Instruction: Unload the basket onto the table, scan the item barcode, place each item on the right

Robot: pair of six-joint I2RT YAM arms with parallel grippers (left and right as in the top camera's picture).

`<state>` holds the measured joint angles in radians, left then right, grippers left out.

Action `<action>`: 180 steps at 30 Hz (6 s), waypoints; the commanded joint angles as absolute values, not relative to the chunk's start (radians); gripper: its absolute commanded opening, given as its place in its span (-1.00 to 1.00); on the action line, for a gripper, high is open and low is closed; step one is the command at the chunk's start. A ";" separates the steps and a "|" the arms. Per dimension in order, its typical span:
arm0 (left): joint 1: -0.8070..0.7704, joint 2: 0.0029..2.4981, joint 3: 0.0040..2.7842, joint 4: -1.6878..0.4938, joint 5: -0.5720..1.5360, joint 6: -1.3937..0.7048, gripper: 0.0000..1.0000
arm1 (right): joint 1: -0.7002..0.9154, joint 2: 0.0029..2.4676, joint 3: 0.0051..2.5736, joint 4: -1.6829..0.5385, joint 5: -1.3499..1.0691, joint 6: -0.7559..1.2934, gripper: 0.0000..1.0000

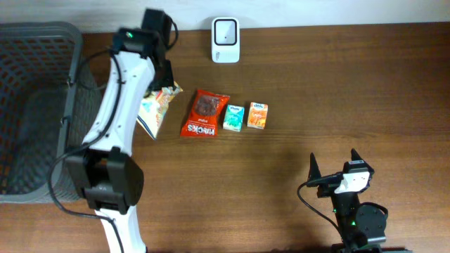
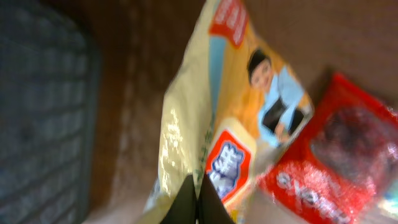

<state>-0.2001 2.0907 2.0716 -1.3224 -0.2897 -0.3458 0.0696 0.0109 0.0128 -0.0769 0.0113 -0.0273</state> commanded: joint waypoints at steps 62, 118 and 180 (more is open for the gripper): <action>0.383 1.617 2.207 -1.540 -0.157 -0.287 0.98 | 0.064 0.004 0.006 -0.081 0.023 -0.022 0.97; 0.383 1.617 2.207 -1.558 -0.157 -0.287 0.98 | 0.086 1.607 0.825 0.021 -0.468 0.344 0.29; 0.383 1.617 2.207 -1.558 -0.157 -0.287 0.98 | 0.639 1.644 0.869 0.095 0.307 0.449 0.41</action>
<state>0.3809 1.6211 2.1994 -1.5600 -0.1574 -0.2806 0.5854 1.6188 0.8608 0.0895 0.0357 0.4667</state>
